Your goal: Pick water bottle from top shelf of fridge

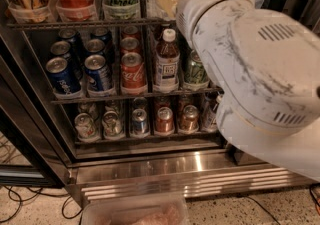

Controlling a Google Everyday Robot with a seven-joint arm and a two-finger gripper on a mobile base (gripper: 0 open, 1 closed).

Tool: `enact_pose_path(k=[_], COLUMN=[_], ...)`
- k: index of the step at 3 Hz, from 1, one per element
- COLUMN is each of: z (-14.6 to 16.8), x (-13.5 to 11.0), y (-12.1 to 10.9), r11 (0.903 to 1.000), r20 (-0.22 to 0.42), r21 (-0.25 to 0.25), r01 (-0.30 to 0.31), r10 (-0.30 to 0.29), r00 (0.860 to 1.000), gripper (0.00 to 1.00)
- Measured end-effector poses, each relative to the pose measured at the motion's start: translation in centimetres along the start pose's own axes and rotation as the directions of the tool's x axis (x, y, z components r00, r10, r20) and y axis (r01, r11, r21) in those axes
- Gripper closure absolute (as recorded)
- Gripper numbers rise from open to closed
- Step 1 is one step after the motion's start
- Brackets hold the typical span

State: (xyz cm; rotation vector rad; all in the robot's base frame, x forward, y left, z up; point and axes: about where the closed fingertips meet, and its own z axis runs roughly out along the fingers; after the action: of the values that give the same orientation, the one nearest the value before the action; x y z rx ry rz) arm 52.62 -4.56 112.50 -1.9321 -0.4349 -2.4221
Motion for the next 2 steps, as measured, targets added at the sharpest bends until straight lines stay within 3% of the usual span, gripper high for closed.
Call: enact_pose_path(k=[2], z=[-0.14], x=[-0.83], y=[-0.17], r11=[1.0000], r20=[0.000], r21=[0.000], r01=[0.000], r10=[0.000], r00=[1.000], gripper=[1.00])
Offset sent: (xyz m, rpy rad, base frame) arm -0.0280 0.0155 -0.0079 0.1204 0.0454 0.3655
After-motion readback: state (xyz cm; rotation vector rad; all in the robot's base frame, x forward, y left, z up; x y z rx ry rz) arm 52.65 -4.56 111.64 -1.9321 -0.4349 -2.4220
